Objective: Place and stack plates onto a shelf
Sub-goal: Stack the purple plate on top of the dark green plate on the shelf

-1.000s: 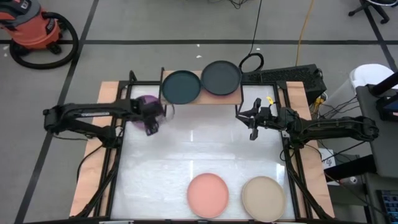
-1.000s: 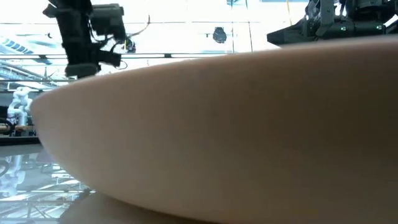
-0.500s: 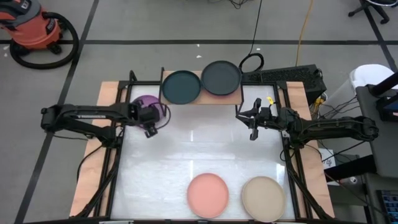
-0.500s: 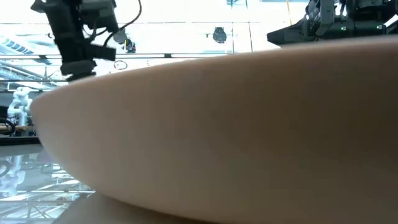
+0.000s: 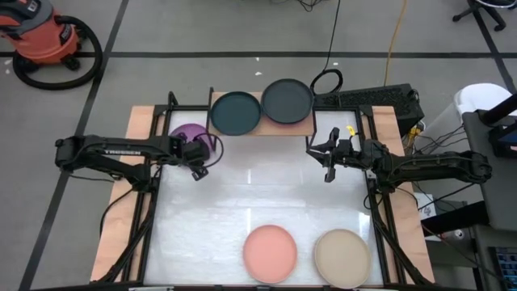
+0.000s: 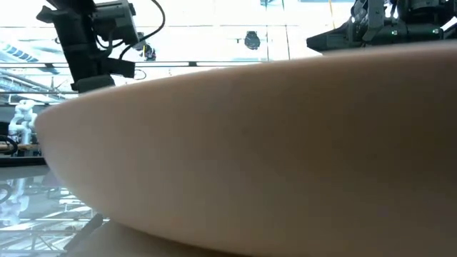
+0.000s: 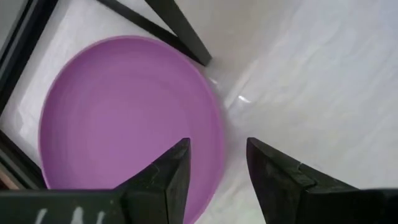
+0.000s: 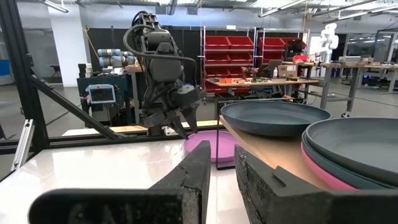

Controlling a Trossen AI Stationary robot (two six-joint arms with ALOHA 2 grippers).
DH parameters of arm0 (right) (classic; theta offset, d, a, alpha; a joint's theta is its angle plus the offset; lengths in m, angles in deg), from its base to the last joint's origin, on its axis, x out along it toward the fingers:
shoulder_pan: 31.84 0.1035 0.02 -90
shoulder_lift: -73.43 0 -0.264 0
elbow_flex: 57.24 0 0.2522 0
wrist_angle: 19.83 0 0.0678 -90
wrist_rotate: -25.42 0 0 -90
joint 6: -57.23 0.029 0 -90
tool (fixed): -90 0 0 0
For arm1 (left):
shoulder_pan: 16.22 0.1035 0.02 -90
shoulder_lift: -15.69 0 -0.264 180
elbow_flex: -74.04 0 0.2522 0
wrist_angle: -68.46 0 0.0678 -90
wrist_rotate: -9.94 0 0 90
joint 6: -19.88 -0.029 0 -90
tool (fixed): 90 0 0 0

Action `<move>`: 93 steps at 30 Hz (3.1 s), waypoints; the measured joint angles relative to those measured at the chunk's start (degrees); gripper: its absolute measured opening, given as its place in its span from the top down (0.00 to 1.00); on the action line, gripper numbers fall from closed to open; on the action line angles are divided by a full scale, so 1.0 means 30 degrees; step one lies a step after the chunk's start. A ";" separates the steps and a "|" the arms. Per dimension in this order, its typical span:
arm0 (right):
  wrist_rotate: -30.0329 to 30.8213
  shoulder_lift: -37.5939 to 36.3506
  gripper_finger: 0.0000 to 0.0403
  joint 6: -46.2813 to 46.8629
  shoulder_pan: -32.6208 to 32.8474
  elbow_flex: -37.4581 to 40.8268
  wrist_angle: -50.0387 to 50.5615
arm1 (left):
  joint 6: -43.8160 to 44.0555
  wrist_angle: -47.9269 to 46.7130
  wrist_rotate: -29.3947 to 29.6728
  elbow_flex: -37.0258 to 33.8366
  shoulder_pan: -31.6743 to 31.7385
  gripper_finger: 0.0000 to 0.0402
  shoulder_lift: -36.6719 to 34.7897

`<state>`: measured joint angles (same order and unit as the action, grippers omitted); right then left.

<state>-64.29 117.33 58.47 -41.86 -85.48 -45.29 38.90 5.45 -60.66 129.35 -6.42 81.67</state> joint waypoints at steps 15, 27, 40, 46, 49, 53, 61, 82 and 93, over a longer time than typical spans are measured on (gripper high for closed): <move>-0.0036 0.0007 0.85 0.0303 0.0000 0.0000 -0.0087 | 0.2184 0.2617 -0.1464 -0.1746 0.0076 0.60 0.2439; -0.0079 0.0007 0.85 0.0466 0.0007 0.0000 -0.0230 | 0.2216 0.3471 -0.1353 -0.2686 0.0054 0.64 0.4685; -0.0108 0.0000 0.85 0.0725 0.0022 0.0000 -0.0437 | 0.1311 -0.1539 -0.6195 0.0470 -0.0711 0.97 0.4760; -0.0111 0.0000 0.85 0.0700 0.0132 0.0000 -0.0500 | 0.0233 -0.4278 -1.0165 0.3887 -0.2904 0.98 0.3715; -0.0108 0.0006 0.85 0.0519 0.0250 0.0000 -0.0607 | -0.1158 -0.4337 -1.1305 0.6067 -0.4504 0.98 0.3104; -0.0108 0.0007 0.85 0.0434 0.0262 0.0000 -0.0632 | -0.2890 -0.4524 -0.9395 0.9756 -0.6426 0.98 0.2502; -0.0108 0.0001 0.85 0.0441 0.0262 0.0000 -0.0874 | -0.8792 -0.3779 0.1625 1.4211 -0.6485 0.98 0.2314; -0.0043 0.0007 0.85 0.0561 0.0270 0.0000 -0.0364 | -1.6785 -0.2558 -0.2219 1.4094 0.2487 0.95 0.7631; -0.0028 0.0007 0.85 0.0253 0.0270 0.0000 -0.0275 | -1.5801 -0.2510 -0.2722 1.4101 0.2464 0.70 0.7617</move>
<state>-64.37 117.35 59.23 -41.06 -85.48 -46.11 -8.50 -2.07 -68.82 171.65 0.97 104.52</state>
